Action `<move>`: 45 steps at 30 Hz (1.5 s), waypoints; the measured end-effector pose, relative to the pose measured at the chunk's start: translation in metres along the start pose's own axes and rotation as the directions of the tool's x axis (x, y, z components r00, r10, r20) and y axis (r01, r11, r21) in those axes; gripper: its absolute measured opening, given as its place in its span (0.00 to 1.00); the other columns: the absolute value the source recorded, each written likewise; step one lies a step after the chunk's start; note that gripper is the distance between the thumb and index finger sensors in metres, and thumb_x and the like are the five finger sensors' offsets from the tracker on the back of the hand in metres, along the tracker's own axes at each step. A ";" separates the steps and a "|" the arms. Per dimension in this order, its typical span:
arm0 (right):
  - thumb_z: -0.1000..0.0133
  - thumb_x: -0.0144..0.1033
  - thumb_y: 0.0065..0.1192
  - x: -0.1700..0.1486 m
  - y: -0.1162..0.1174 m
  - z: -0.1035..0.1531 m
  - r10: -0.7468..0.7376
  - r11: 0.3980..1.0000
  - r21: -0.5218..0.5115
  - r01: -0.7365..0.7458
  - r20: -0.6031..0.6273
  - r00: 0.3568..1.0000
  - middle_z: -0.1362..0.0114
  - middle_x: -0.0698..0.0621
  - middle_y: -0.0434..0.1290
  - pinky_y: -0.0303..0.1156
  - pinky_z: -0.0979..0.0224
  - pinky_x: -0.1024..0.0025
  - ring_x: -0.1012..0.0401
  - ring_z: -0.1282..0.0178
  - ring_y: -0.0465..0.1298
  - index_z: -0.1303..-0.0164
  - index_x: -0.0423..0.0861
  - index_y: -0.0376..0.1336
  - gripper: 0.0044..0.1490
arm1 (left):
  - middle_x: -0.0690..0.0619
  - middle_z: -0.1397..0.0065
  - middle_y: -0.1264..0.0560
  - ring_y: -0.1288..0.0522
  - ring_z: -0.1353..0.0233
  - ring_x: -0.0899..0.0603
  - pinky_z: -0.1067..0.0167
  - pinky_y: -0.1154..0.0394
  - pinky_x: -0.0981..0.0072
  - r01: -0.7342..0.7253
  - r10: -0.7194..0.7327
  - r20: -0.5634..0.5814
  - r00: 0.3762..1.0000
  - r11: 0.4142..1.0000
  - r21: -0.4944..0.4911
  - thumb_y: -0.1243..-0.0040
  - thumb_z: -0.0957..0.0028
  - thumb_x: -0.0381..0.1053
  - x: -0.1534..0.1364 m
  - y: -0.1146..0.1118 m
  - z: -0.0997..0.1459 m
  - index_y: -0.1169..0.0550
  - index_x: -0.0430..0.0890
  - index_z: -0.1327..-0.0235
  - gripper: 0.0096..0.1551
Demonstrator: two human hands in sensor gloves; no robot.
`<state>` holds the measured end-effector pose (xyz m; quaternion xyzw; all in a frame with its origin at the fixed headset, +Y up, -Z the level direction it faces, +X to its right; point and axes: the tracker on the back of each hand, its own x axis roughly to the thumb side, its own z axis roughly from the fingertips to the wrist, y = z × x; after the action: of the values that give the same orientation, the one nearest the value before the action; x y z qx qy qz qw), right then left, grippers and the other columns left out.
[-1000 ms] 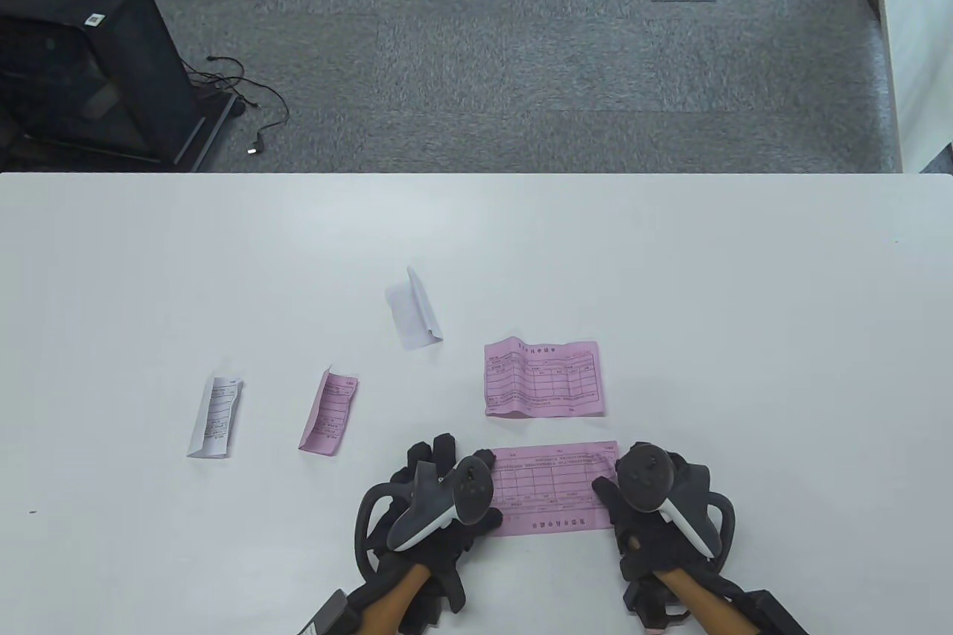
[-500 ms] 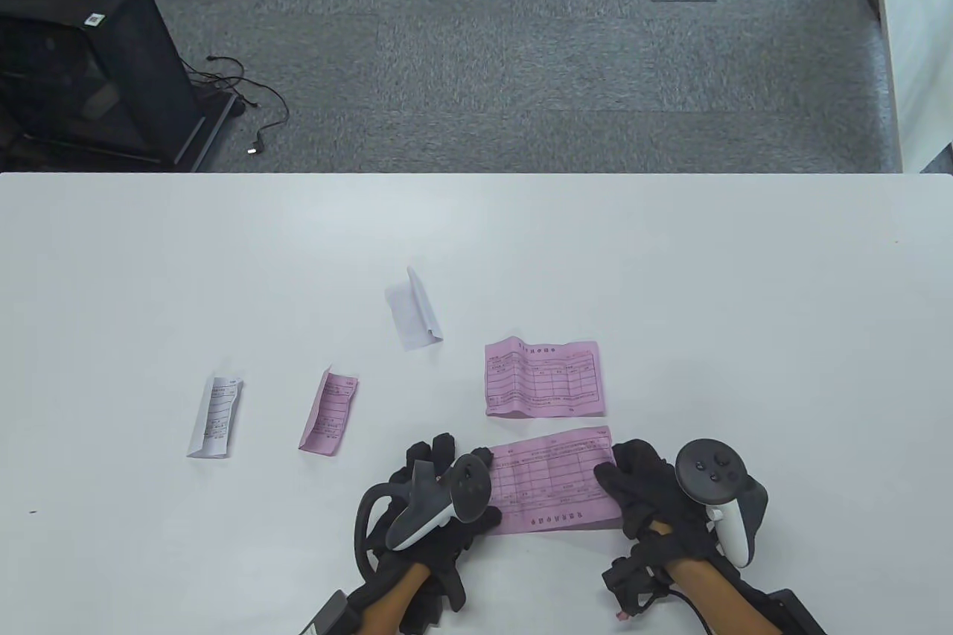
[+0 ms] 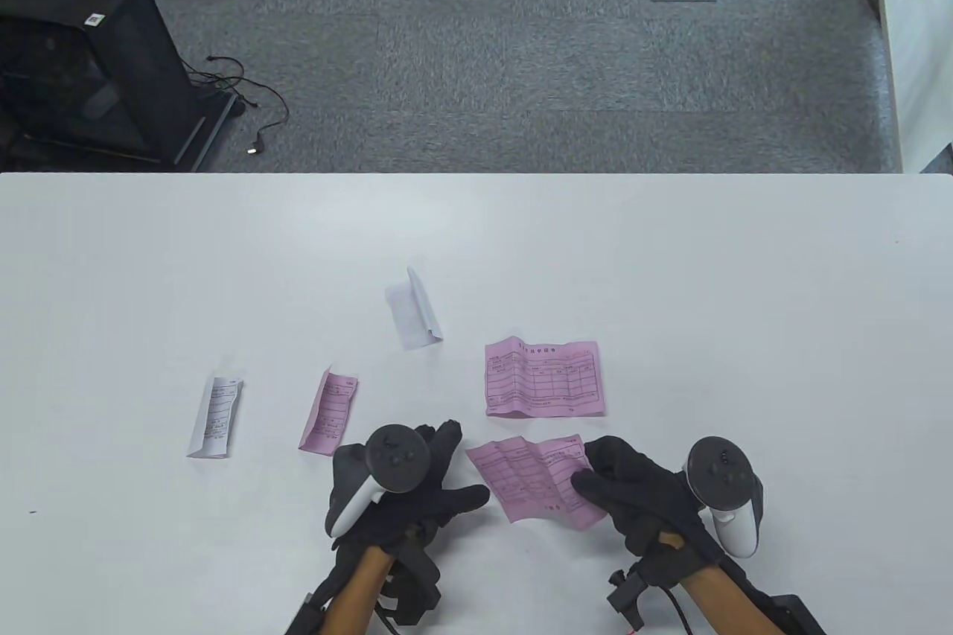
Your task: Unfold folded invoices and stack
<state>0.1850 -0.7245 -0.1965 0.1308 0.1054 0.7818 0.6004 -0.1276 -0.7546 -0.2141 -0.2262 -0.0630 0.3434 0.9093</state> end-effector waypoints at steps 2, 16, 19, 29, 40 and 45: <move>0.43 0.41 0.63 0.006 0.002 0.002 -0.016 0.999 0.038 0.014 0.045 0.999 0.41 0.50 0.76 0.57 0.26 0.37 0.50 0.38 0.73 0.41 0.52 0.63 0.21 | 0.36 0.11 0.55 0.54 0.18 0.25 0.25 0.45 0.35 -0.085 0.086 0.043 0.995 0.996 -0.028 0.31 0.54 0.66 -0.004 0.005 0.000 0.50 0.50 0.14 0.61; 0.42 0.42 0.62 0.015 -0.003 0.008 -0.133 0.989 -0.039 0.146 0.232 0.963 0.39 0.52 0.75 0.55 0.25 0.36 0.51 0.35 0.72 0.40 0.55 0.62 0.21 | 0.38 0.18 0.34 0.40 0.23 0.27 0.32 0.35 0.42 -0.503 0.508 0.331 0.795 0.857 -0.108 0.30 0.47 0.57 -0.010 0.003 -0.002 0.24 0.54 0.31 0.30; 0.43 0.42 0.62 0.008 -0.009 0.006 -0.138 0.982 -0.101 0.159 0.186 0.973 0.39 0.52 0.75 0.56 0.25 0.35 0.50 0.36 0.72 0.40 0.54 0.62 0.21 | 0.44 0.30 0.21 0.28 0.30 0.33 0.40 0.27 0.49 -0.529 0.484 0.359 0.798 0.848 0.032 0.31 0.46 0.53 -0.009 0.006 0.001 0.19 0.52 0.41 0.21; 0.43 0.43 0.62 -0.014 -0.026 -0.005 0.063 0.963 -0.264 -0.061 -0.004 0.998 0.42 0.50 0.76 0.57 0.27 0.36 0.49 0.38 0.73 0.41 0.50 0.63 0.21 | 0.48 0.49 0.13 0.18 0.47 0.42 0.55 0.20 0.59 -0.376 0.284 0.320 0.904 0.885 0.275 0.30 0.48 0.52 -0.002 0.008 0.005 0.18 0.47 0.43 0.21; 0.42 0.46 0.60 -0.009 -0.045 -0.030 0.343 0.879 -0.272 -0.392 -0.211 0.915 0.44 0.49 0.78 0.58 0.27 0.37 0.48 0.39 0.73 0.42 0.49 0.66 0.22 | 0.48 0.48 0.13 0.17 0.48 0.42 0.56 0.20 0.61 -0.141 0.105 0.114 0.988 0.914 0.379 0.27 0.49 0.51 0.029 0.020 -0.016 0.23 0.46 0.33 0.30; 0.42 0.47 0.61 0.008 -0.053 -0.065 0.493 0.778 -0.274 -0.566 -0.294 0.819 0.42 0.48 0.78 0.58 0.27 0.36 0.47 0.38 0.73 0.43 0.50 0.67 0.21 | 0.49 0.50 0.13 0.17 0.51 0.43 0.57 0.21 0.62 -0.073 0.087 -0.019 0.996 0.919 0.388 0.26 0.49 0.52 0.044 0.038 -0.041 0.26 0.46 0.29 0.36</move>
<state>0.2101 -0.7035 -0.2743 -0.0348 -0.0147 0.9344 0.3542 -0.1059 -0.7160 -0.2701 -0.0507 0.0319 0.3819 0.9223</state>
